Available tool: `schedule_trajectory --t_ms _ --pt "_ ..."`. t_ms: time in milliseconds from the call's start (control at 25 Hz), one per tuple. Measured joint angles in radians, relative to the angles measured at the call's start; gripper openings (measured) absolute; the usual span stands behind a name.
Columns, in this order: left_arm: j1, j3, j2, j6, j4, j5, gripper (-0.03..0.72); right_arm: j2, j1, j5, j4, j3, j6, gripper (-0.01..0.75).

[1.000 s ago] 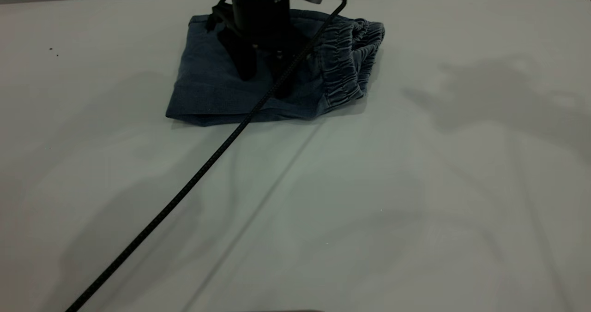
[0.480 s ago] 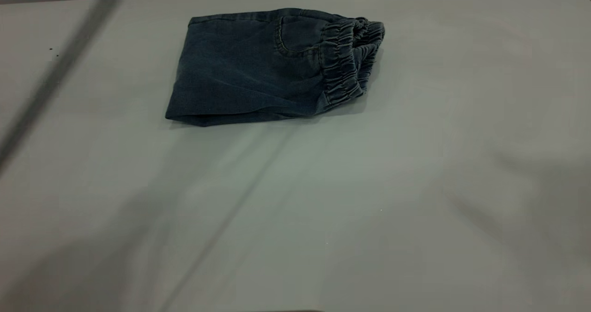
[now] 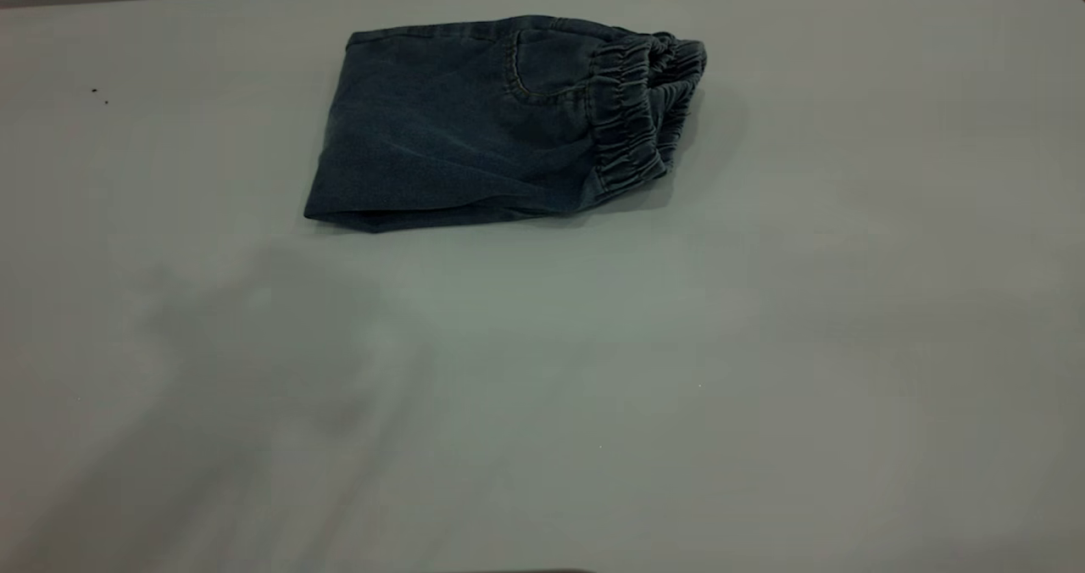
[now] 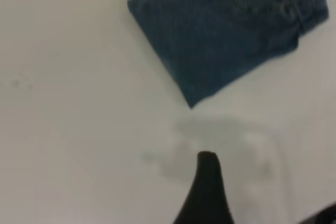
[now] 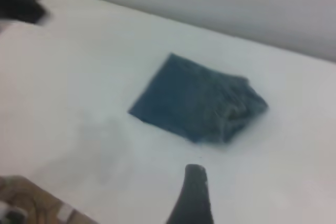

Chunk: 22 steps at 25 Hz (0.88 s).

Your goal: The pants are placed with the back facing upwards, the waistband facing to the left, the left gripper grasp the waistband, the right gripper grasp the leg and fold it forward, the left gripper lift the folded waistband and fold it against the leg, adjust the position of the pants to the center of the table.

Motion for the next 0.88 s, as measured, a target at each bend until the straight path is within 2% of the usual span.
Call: schedule_trajectory --t_ms 480,640,880 --pt "0.000 0.589 -0.607 0.002 0.000 0.000 0.547 -0.493 0.000 0.004 -0.117 0.531 0.065 0.565" --pt "0.000 0.733 -0.761 0.003 0.000 0.000 0.547 -0.587 0.000 -0.001 -0.180 0.651 0.068 0.565" --pt "0.000 0.908 -0.855 0.003 -0.011 -0.019 0.547 -0.652 0.000 -0.090 -0.223 0.805 0.068 0.565"
